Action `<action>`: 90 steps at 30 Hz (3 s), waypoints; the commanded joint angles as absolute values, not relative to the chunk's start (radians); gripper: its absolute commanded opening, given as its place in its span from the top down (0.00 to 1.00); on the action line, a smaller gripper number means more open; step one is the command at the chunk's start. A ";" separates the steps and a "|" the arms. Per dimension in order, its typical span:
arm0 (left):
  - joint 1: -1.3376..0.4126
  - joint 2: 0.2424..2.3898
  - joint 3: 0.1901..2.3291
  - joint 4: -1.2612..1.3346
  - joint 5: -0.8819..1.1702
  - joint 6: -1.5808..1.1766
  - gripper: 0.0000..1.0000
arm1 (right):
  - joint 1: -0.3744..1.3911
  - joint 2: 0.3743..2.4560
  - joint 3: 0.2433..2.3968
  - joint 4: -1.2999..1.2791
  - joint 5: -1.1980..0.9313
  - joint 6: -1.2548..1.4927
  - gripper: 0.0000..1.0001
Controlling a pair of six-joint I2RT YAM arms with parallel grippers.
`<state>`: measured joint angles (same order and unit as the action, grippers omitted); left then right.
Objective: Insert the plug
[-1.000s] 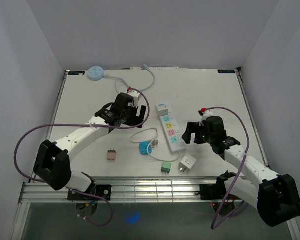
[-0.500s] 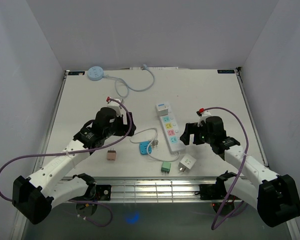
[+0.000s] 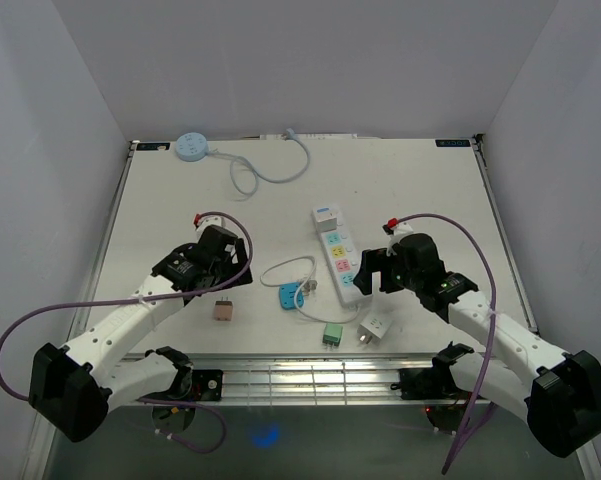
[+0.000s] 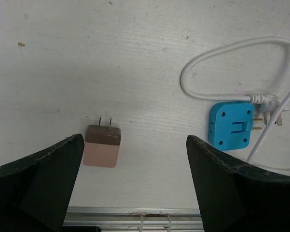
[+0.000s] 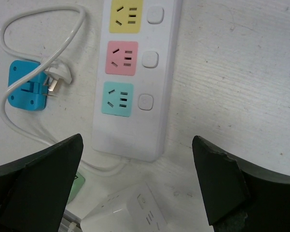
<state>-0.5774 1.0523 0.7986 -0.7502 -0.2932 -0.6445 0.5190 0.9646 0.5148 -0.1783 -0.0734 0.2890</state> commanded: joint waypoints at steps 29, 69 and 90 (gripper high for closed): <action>-0.529 1.127 0.581 -0.736 -0.224 -1.034 0.03 | 0.514 0.976 0.532 -0.106 -0.005 0.285 0.04; -0.672 1.189 0.733 -0.214 0.241 -0.619 0.72 | 0.508 1.064 0.672 -0.078 -0.426 0.370 0.00; -0.816 1.304 0.749 0.130 0.201 -0.298 0.65 | 0.508 1.107 0.825 -0.304 -0.460 0.399 0.05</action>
